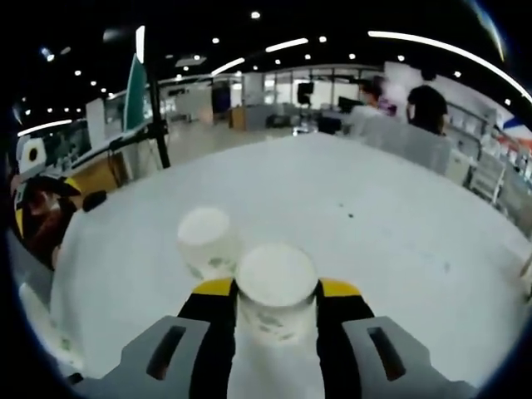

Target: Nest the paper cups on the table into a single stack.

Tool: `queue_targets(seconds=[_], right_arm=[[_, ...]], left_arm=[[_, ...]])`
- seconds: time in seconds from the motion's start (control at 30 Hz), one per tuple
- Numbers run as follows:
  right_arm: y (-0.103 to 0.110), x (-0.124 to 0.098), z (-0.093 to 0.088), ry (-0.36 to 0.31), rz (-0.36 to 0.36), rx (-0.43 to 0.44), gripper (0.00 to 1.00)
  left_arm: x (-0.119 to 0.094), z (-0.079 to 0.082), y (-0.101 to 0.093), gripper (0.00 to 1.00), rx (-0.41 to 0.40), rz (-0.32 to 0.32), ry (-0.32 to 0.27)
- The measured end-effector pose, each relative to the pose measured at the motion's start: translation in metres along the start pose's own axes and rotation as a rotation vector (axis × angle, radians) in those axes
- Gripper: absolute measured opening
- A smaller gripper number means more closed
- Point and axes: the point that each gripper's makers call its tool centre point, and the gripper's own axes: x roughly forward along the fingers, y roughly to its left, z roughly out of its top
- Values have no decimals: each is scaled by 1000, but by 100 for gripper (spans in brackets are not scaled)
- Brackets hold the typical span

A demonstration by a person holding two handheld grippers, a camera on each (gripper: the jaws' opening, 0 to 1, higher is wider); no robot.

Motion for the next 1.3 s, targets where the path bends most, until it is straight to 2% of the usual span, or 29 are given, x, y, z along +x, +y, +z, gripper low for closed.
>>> queue_targets(seconds=[0.17,0.37,0.63,0.77,0.93,1.03,1.3], right_arm=[[7,-9,0,-4,-1,-14,34],[6,-22,-4,8,-12,-20,34],[5,-47,10,-21,-40,-19,34],[14,-61,15,-45,-43,-8,34],[29,-78,12,-33,-41,-46,34],[37,-91,15,-46,-38,-51,34],[46,-124,29,-80,-46,-82,34]], left_arm=[[1,1,1,93,-3,0,-6],[1,12,-3,92,13,-11,-18],[-3,21,-5,93,18,-13,-32],[-5,23,-11,92,51,-21,-29],[-9,32,-16,91,48,-24,-55],[-10,31,-20,92,54,-37,-47],[-14,35,-26,91,67,-48,-56]])
